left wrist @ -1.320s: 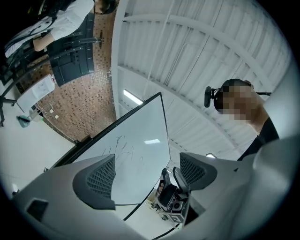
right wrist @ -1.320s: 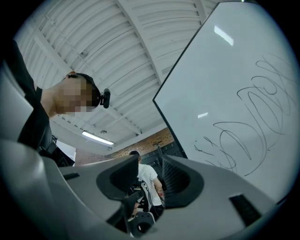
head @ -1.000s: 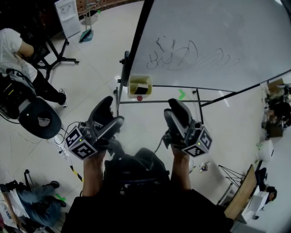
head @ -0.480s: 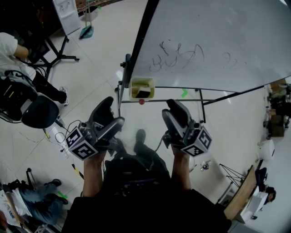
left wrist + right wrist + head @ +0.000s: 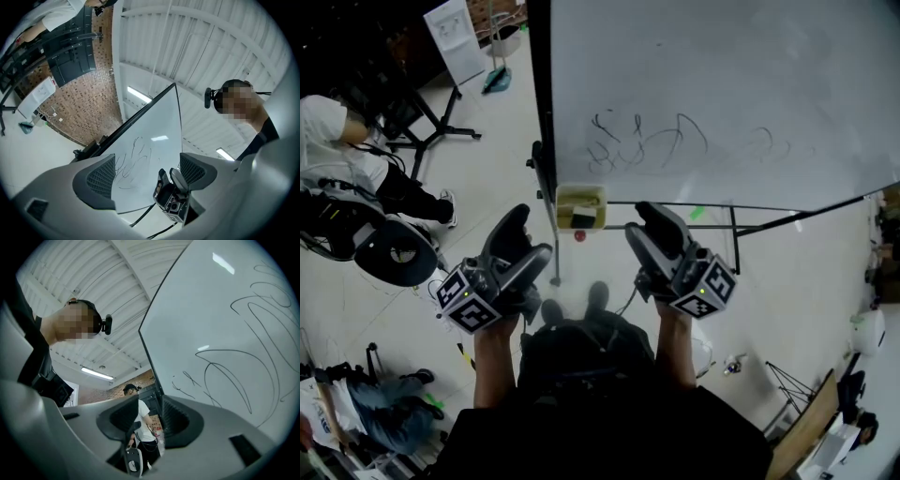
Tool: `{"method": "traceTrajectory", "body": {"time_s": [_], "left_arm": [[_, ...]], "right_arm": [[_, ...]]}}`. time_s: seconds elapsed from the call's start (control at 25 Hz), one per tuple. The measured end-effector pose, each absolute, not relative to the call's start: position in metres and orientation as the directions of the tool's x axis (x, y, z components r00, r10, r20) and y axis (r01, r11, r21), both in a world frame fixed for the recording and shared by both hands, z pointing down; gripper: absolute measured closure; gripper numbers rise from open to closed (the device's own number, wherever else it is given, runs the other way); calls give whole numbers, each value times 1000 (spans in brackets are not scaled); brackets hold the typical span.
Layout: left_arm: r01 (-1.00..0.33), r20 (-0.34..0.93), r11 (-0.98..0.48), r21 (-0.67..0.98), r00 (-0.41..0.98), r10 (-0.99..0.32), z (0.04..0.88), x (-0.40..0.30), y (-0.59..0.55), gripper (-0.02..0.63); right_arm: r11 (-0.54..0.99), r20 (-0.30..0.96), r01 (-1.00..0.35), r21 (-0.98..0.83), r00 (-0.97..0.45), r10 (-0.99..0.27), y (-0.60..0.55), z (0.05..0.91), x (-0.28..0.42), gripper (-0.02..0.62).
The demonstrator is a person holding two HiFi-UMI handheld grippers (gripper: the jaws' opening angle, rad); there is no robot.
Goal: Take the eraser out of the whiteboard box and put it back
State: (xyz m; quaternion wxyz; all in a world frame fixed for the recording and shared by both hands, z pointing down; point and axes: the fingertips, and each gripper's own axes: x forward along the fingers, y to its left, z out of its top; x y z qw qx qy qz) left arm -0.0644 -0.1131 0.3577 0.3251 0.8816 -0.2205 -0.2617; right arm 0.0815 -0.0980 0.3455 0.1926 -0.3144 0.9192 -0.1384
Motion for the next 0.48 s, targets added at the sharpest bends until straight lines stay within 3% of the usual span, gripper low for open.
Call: {"method": "traceTrajectory", "body": {"time_s": [0.48], "left_arm": [[-361, -238, -654, 664, 728, -643, 369, -23, -121, 178]], "right_arm": [[822, -291, -408, -399, -793, -535, -131, 372, 115, 433]]}}
